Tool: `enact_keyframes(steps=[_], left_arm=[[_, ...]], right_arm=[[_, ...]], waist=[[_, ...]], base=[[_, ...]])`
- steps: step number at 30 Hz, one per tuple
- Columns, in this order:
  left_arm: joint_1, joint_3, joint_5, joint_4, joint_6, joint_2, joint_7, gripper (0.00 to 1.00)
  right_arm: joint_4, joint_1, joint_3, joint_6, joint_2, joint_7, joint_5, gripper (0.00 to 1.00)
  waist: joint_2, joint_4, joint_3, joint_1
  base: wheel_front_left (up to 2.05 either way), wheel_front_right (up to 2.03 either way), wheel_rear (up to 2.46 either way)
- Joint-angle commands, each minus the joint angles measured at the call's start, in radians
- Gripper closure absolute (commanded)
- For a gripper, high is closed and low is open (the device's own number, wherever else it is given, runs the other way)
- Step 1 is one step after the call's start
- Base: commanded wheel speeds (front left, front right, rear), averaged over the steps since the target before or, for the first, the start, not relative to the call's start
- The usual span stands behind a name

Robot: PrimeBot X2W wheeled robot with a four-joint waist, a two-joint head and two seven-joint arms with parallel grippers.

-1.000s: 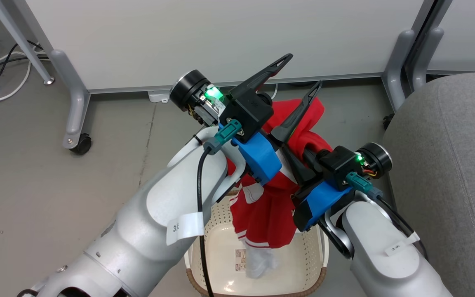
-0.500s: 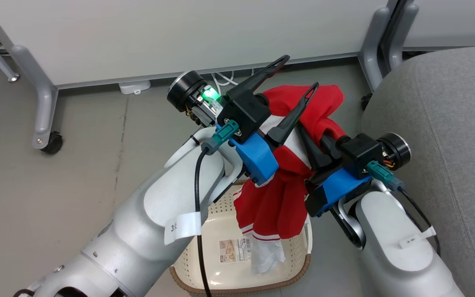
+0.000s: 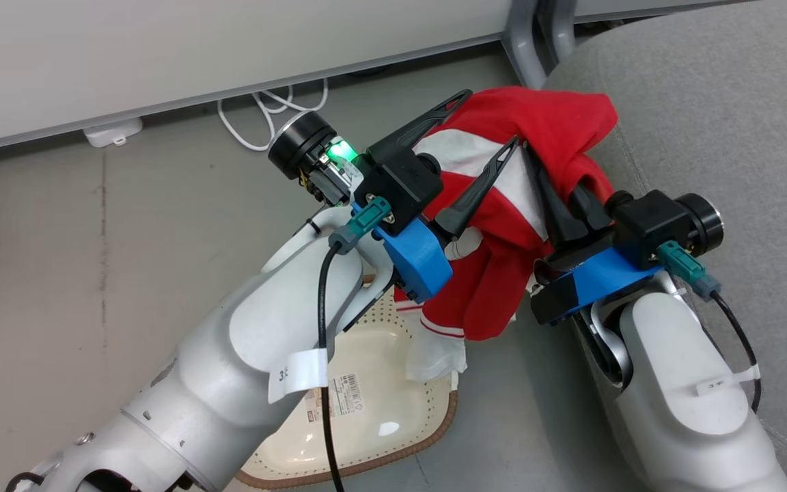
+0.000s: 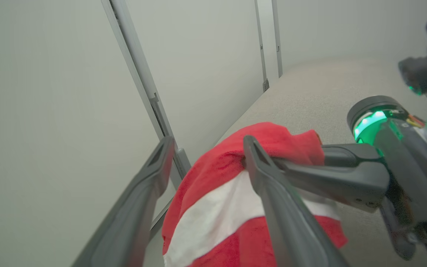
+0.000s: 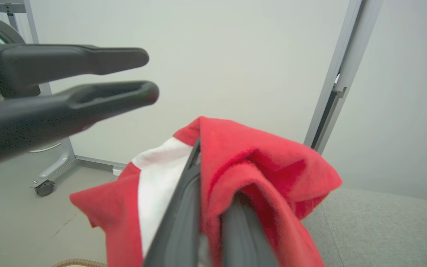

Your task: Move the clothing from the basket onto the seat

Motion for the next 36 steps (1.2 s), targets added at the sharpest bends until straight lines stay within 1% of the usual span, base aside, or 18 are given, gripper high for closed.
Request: enact_keyframes(steps=[1,12,16,18,25,36], left_arm=[[-0.015,-0.006,0.0,0.003,-0.001,0.009,-0.005,0.0],[-0.023,-0.058,-0.014,0.019,-0.001,0.024,-0.005,0.0],[-0.027,-0.093,-0.022,0.026,-0.001,0.028,-0.005,0.0],[-0.028,-0.106,-0.025,0.029,-0.001,0.03,-0.005,0.0],[-0.014,-0.144,-0.035,0.041,-0.001,0.029,-0.005,0.0],[-0.015,-0.158,-0.045,0.044,-0.001,0.031,-0.005,0.0]], right_arm=[[-0.015,-0.004,-0.012,0.0,0.001,-0.001,0.001,1.0],[-0.077,0.036,-0.109,0.0,0.001,-0.001,0.005,1.0],[-0.104,0.059,-0.157,0.0,0.001,-0.001,0.01,1.0],[-0.114,0.071,-0.172,0.0,0.001,-0.001,0.006,1.0],[-0.133,0.102,-0.217,0.0,0.001,-0.001,-0.004,1.0],[-0.145,0.131,-0.243,0.0,0.001,-0.001,-0.011,1.0]], waist=[[0.0,-0.04,0.028,-0.0001],[0.0,-0.153,0.086,-0.0001],[0.0,-0.201,0.107,-0.0001],[0.0,-0.213,0.112,-0.0001],[0.0,-0.236,0.122,-0.0001],[0.0,-0.233,0.114,-0.0001]], base=[[0.0,0.0,0.0],[0.0,0.0,0.0],[0.0,0.0,0.0],[0.0,0.0,0.0],[0.0,0.0,0.0],[0.0,0.0,0.0]])
